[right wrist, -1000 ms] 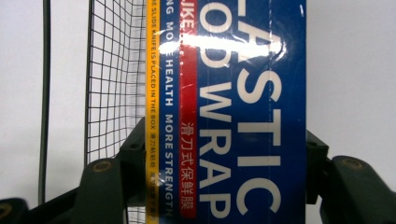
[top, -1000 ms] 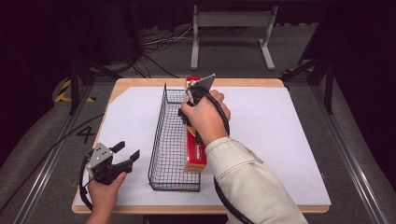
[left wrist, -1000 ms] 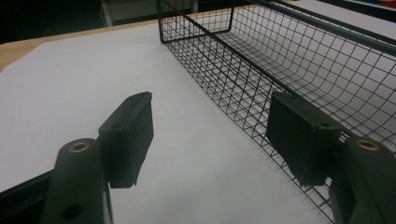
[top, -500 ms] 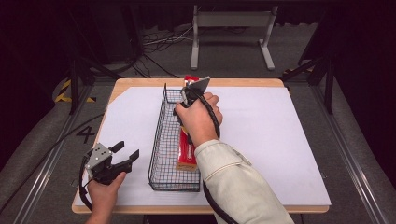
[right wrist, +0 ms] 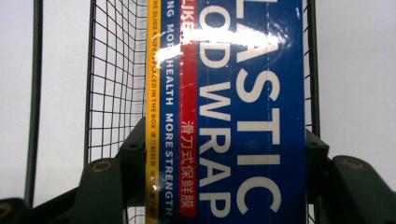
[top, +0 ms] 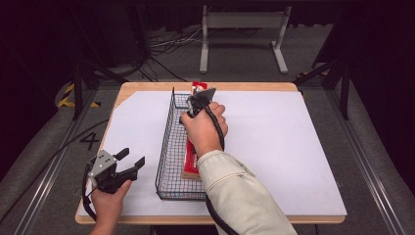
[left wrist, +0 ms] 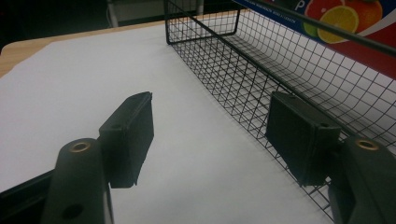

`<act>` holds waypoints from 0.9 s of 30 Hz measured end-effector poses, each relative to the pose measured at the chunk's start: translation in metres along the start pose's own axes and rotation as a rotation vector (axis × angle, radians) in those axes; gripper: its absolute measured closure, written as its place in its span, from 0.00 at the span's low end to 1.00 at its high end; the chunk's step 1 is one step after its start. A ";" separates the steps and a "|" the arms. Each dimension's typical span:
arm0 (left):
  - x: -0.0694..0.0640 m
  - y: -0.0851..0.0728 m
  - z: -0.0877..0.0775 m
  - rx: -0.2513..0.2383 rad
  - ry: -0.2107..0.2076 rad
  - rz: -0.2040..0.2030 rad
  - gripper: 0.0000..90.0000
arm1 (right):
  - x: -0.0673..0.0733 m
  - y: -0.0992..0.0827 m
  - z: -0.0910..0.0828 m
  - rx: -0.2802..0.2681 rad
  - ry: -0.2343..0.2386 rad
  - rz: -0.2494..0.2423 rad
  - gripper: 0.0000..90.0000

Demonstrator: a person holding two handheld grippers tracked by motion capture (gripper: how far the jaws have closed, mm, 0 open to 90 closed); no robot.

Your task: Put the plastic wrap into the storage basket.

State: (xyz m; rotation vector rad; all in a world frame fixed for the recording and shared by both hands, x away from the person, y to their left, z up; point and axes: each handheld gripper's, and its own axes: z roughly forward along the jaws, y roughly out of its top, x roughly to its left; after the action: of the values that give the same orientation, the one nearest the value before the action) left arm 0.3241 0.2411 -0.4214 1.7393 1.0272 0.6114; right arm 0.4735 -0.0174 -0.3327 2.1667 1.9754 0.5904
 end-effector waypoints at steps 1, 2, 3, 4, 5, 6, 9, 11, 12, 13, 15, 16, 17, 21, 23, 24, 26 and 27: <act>0.000 0.000 0.000 0.003 0.003 0.000 0.36 | 0.000 0.000 0.001 -0.003 -0.001 -0.002 0.45; 0.000 0.000 0.001 0.004 0.003 -0.001 0.36 | 0.000 -0.001 0.001 -0.004 0.000 0.000 0.45; 0.000 0.000 0.001 0.005 0.003 -0.001 0.36 | 0.001 -0.002 0.001 -0.006 0.001 -0.002 0.45; 0.000 0.000 0.001 0.005 0.003 0.000 0.36 | 0.002 -0.003 0.001 -0.004 -0.001 -0.005 0.45; 0.000 0.000 0.001 0.004 0.002 0.000 0.36 | 0.003 -0.003 0.001 -0.006 -0.001 -0.007 0.44; 0.000 0.000 0.001 0.002 0.001 0.000 0.36 | 0.003 -0.004 0.000 -0.008 -0.002 -0.011 0.45; 0.000 0.000 0.001 0.006 0.001 -0.001 0.36 | 0.005 -0.007 -0.001 -0.006 -0.001 -0.010 0.44; -0.001 0.000 0.001 0.009 0.002 0.002 0.36 | 0.005 -0.010 0.001 -0.002 -0.001 -0.017 0.44; -0.001 0.000 0.001 0.007 0.001 0.001 0.36 | 0.005 -0.011 0.002 -0.003 -0.003 -0.019 0.44; -0.001 0.000 0.000 0.006 0.002 0.001 0.37 | 0.005 -0.012 0.004 0.001 -0.003 -0.019 0.45; -0.001 0.000 0.001 0.004 0.003 0.000 0.36 | 0.005 -0.013 0.006 0.008 -0.007 -0.020 0.44; -0.001 0.000 0.001 0.006 0.004 0.000 0.36 | 0.005 -0.014 0.008 0.017 -0.009 -0.017 0.44; -0.001 0.000 0.001 0.007 0.004 0.000 0.36 | 0.005 -0.014 0.010 0.020 -0.010 -0.019 0.44; 0.000 0.000 0.001 0.006 0.004 -0.001 0.36 | 0.005 -0.015 0.016 0.024 -0.017 -0.011 0.44; 0.000 0.000 0.001 0.006 0.004 -0.001 0.36 | 0.005 -0.015 0.017 0.026 -0.019 -0.013 0.44; 0.000 0.000 0.001 0.006 0.004 -0.001 0.36 | 0.006 -0.015 0.018 0.031 -0.018 -0.011 0.44; 0.000 0.000 0.000 0.005 0.003 -0.004 0.36 | 0.006 -0.015 0.019 0.028 -0.018 -0.009 0.44; 0.000 0.000 0.001 0.007 0.004 -0.002 0.36 | 0.006 -0.015 0.020 0.028 -0.020 -0.013 0.44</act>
State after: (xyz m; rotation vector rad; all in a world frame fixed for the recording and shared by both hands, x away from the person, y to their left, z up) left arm 0.3247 0.2406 -0.4216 1.7436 1.0353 0.6108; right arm 0.4673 -0.0064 -0.3553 2.1653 1.9977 0.5403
